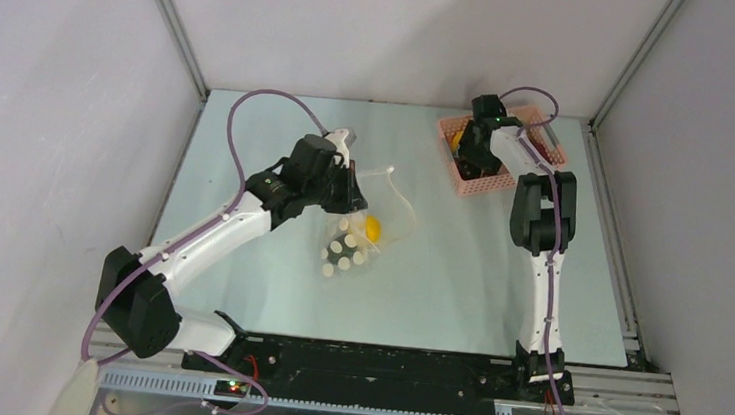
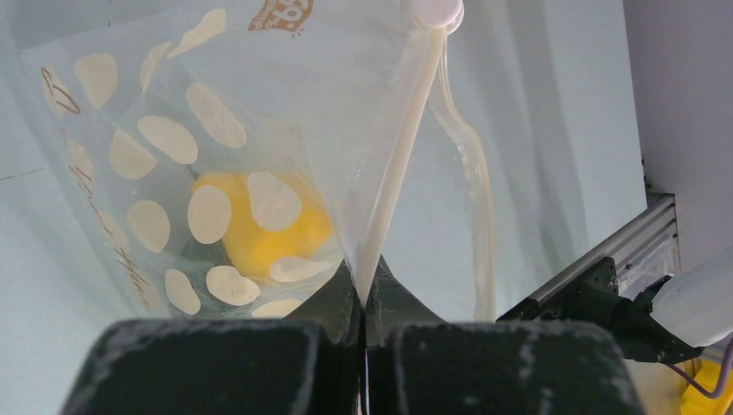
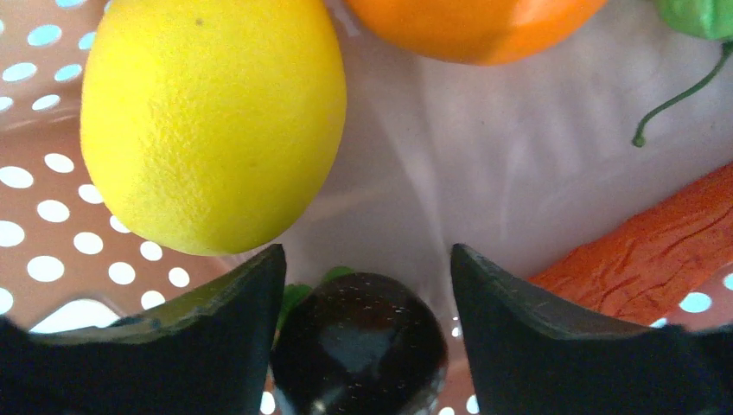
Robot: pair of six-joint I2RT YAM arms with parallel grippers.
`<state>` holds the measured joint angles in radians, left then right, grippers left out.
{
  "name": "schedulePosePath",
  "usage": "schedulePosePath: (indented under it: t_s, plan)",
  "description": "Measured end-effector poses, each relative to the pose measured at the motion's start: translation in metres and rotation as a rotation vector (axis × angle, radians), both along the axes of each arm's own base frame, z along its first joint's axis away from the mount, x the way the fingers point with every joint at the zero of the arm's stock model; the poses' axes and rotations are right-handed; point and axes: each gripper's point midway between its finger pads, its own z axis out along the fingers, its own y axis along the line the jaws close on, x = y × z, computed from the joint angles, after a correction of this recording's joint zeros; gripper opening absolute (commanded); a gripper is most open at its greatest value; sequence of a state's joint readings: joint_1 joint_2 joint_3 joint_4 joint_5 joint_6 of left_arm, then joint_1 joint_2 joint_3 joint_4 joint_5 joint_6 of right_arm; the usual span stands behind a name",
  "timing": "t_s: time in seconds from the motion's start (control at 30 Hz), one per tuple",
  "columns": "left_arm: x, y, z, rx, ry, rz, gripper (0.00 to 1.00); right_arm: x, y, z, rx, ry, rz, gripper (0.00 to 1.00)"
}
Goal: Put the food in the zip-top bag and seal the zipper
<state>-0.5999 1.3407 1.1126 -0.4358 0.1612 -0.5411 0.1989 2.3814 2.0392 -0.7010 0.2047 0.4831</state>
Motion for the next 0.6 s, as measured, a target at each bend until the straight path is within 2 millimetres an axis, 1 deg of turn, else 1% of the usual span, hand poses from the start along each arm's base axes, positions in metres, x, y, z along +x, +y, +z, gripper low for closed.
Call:
schedulePosePath:
  t_s: [0.03, 0.07, 0.1, 0.17, 0.2, 0.23, 0.27, 0.3, 0.33, 0.37, 0.43, 0.6]
  plan:
    - [0.0002, -0.0001, 0.0002, -0.001, -0.001, 0.000, 0.00, -0.0003, 0.0007, -0.0014, 0.004, 0.004, -0.001, 0.65]
    - [0.0002, -0.0002, 0.0003, -0.001, -0.001, 0.000, 0.00, -0.0010, 0.0015, -0.0031, 0.008, 0.009, -0.001, 0.58]
    - [0.0002, -0.0002, 0.0003, -0.001, -0.001, 0.000, 0.00, -0.0012, 0.0020, -0.0045, 0.011, 0.013, -0.003, 0.54]
    - [0.0002, -0.0002, 0.0003, -0.001, -0.001, 0.000, 0.00, -0.0010, 0.0028, -0.0040, 0.017, 0.013, -0.005, 0.37]
    - [0.0002, -0.0002, 0.0003, -0.001, -0.001, 0.000, 0.00, -0.0013, 0.0034, -0.0037, 0.022, 0.014, -0.010, 0.33]
    - [0.0003, -0.0001, 0.0002, -0.001, -0.001, 0.000, 0.00, -0.0020, 0.0042, -0.0039, 0.028, 0.017, -0.015, 0.25]
    - [0.0003, -0.0001, 0.0002, -0.001, -0.001, 0.000, 0.00, -0.0030, 0.0043, -0.0043, 0.029, 0.022, -0.014, 0.23]
    - [0.0003, -0.0001, 0.0002, -0.001, -0.001, 0.000, 0.00, -0.0033, 0.0043, -0.0045, 0.030, 0.023, -0.015, 0.16]
    - [0.0003, -0.0001, 0.0002, 0.000, -0.002, 0.001, 0.00, -0.0036, 0.0044, -0.0046, 0.031, 0.024, -0.018, 0.12]
    - [0.0003, -0.0001, 0.0002, -0.001, -0.001, 0.000, 0.00, -0.0037, 0.0045, -0.0046, 0.032, 0.024, -0.021, 0.05]
    - [0.0003, -0.0001, 0.0002, 0.000, -0.002, 0.001, 0.00, -0.0038, 0.0046, -0.0041, 0.034, 0.024, -0.024, 0.00]
    - [0.0003, -0.0001, 0.0002, 0.000, -0.002, 0.001, 0.00, -0.0050, 0.0042, 0.0052, 0.036, 0.011, -0.024, 0.00]
